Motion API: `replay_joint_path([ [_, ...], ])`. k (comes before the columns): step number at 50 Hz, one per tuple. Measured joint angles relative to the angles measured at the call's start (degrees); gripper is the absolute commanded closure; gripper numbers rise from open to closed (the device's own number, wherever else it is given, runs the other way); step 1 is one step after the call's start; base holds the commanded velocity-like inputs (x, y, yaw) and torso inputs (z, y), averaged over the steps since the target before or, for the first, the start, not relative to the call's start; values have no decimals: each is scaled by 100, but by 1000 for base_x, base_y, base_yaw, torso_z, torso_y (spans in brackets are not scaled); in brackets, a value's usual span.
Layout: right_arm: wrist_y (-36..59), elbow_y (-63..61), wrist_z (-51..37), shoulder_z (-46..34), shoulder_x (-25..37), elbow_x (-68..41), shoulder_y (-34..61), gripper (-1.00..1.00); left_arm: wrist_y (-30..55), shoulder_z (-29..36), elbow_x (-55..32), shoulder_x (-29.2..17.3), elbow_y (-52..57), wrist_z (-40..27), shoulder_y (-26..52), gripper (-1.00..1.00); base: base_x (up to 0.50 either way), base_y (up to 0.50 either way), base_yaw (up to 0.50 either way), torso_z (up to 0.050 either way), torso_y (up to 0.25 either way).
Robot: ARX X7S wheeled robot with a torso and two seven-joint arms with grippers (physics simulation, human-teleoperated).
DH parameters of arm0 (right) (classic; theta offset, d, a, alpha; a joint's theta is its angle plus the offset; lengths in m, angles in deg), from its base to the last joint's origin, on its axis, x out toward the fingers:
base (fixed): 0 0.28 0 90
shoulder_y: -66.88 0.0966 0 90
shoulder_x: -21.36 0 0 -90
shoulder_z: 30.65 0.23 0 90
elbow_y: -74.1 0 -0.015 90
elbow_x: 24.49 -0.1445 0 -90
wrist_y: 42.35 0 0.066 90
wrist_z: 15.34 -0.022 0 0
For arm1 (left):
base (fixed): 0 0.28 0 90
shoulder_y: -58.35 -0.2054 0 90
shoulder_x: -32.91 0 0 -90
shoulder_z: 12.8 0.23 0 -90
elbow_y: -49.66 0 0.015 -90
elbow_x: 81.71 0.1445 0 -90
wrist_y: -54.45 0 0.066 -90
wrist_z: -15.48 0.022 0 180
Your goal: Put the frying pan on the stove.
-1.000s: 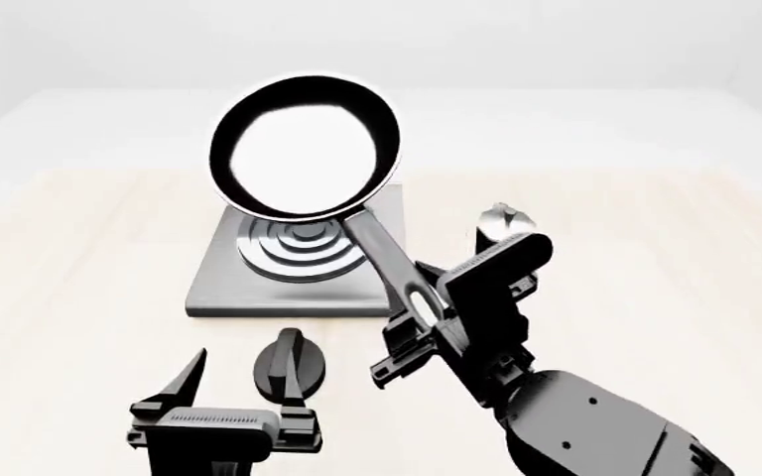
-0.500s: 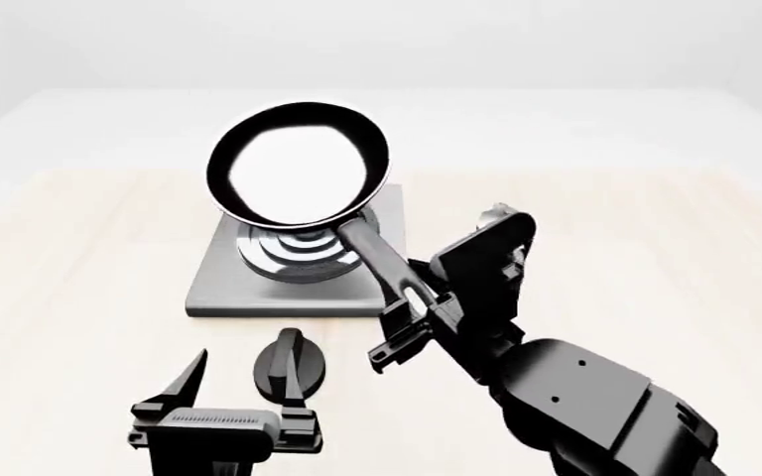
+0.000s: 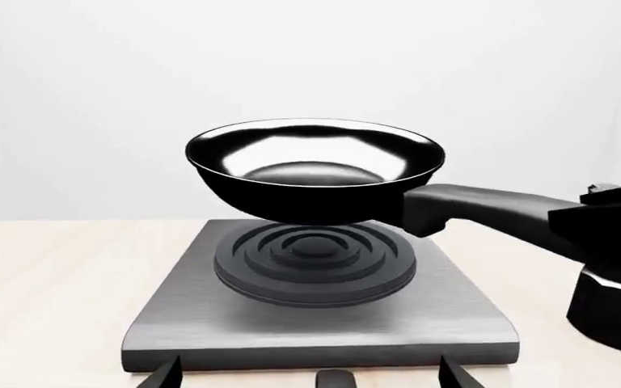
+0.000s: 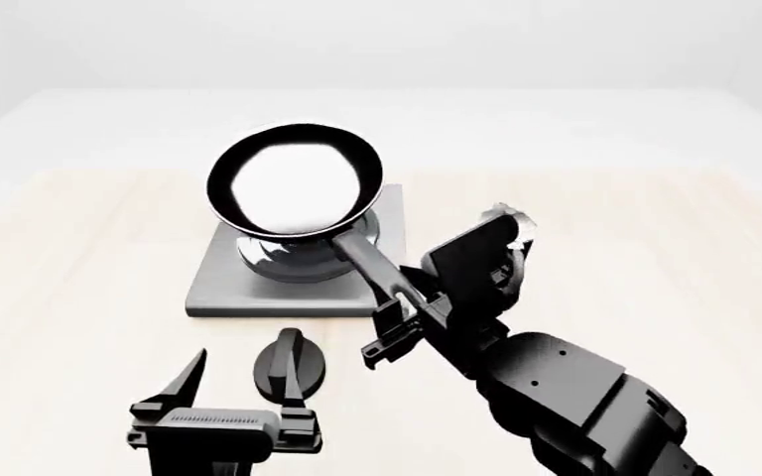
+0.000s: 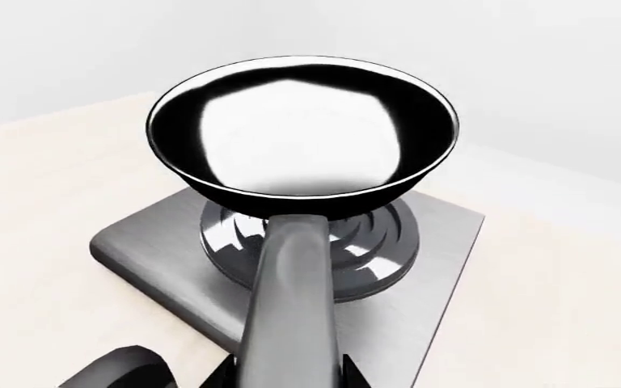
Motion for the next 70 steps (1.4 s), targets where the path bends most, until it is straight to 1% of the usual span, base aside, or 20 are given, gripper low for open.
replay_joint_path([
  [37, -435, 645, 203, -135, -205, 301, -145, 100, -63, 67, 2, -2, -104, -24, 36, -100, 0, 0, 0, 1, 2],
  [70, -550, 1047, 225, -219, -341, 450, -70, 100, -83, 118, -3, -25, -117, -62, 43, -100, 0, 0, 0, 0, 2],
])
